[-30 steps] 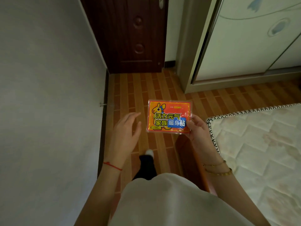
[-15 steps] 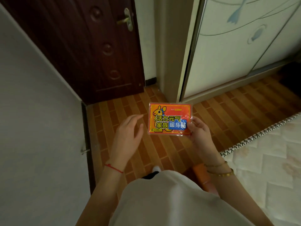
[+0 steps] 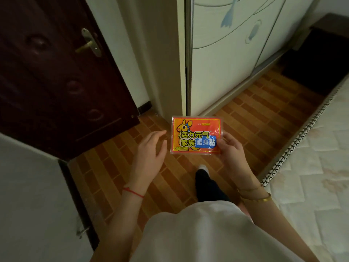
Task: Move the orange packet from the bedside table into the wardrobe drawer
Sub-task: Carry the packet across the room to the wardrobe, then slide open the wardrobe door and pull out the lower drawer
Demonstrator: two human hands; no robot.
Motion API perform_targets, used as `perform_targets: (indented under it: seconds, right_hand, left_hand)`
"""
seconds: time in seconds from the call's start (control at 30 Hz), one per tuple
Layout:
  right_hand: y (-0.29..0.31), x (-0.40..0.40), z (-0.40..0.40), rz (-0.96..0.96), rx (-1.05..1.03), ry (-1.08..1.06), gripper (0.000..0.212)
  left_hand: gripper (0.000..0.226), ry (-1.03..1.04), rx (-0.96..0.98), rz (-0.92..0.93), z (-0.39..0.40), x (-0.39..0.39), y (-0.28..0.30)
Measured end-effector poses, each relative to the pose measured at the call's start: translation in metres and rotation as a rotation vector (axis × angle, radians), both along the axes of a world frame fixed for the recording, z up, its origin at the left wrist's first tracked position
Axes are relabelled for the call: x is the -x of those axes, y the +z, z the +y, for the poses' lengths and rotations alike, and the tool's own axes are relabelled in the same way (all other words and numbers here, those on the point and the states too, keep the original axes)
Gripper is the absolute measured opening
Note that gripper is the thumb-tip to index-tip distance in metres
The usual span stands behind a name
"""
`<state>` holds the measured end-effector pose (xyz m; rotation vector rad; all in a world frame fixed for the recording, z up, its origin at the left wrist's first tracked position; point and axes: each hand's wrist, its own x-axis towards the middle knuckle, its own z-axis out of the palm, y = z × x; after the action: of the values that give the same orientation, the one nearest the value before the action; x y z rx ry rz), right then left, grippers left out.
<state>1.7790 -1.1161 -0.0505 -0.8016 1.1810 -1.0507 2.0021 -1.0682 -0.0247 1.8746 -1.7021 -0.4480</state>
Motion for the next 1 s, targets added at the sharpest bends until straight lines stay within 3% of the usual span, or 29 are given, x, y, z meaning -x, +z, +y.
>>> perform_targets:
  seconds: [0.2, 0.53, 1.0]
  right_hand:
    - [-0.003, 0.017, -0.075, -0.002, -0.006, -0.062, 0.020]
    - [0.016, 0.091, -0.243, -0.002, 0.012, -0.081, 0.018]
    - [0.020, 0.133, -0.414, 0.132, 0.045, 0.117, 0.017]
  left_hand:
    - [0.034, -0.071, -0.072, 0.143, -0.093, 0.020, -0.004]
    - [0.024, 0.014, -0.254, 0.818, -0.275, 0.118, 0.002]
    - [0.022, 0.176, -0.282, 1.031, -0.423, 0.163, 0.011]
